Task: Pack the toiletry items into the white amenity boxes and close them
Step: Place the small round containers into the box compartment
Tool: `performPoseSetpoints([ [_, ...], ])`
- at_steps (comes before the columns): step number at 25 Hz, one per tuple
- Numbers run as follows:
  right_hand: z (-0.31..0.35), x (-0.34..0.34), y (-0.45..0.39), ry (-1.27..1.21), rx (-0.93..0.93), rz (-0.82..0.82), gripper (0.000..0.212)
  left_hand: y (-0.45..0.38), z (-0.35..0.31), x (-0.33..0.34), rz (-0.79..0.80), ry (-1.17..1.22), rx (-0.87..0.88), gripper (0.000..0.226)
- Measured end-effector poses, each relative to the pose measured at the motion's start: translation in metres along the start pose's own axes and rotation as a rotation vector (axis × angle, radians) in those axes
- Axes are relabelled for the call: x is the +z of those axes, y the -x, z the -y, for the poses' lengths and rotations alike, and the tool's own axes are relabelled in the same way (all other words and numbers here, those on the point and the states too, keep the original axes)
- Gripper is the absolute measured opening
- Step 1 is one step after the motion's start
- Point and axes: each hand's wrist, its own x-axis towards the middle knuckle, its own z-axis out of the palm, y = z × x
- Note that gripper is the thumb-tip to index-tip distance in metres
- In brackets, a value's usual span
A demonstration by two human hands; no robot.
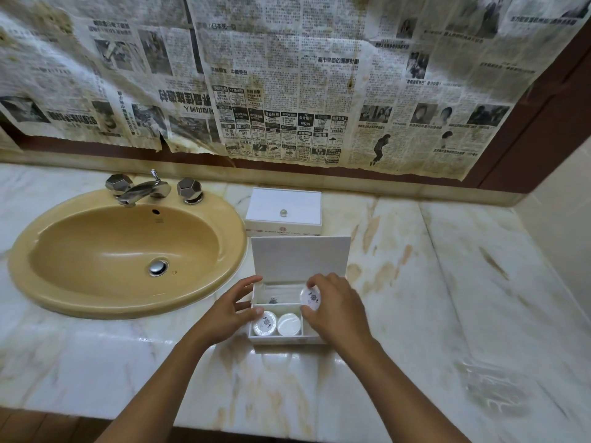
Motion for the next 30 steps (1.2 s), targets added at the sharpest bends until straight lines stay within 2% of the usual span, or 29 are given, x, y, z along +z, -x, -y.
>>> performPoseSetpoints([
  [7,0.023,0.034,0.011,0.170,-0.129,0.187,0.028,-0.001,0.002,0.001,-0.005,0.017,0.001,0.058],
  [13,0.019,0.050,0.014,0.251,-0.139,0.045,0.011,0.001,-0.001,0.002,-0.011,0.023,0.007,0.057],
  [19,0.013,0.058,0.018,0.201,-0.135,0.006,0.029,0.001,-0.006,0.003,0.004,0.031,-0.013,0.057],
  [25,-0.005,0.057,0.028,0.075,-0.046,-0.170,0.029,0.000,-0.013,0.007,0.012,0.041,-0.041,0.055],
  [30,-0.021,0.053,0.031,0.053,0.030,-0.191,0.028,-0.008,-0.013,0.016,0.073,0.042,-0.030,0.057],
])
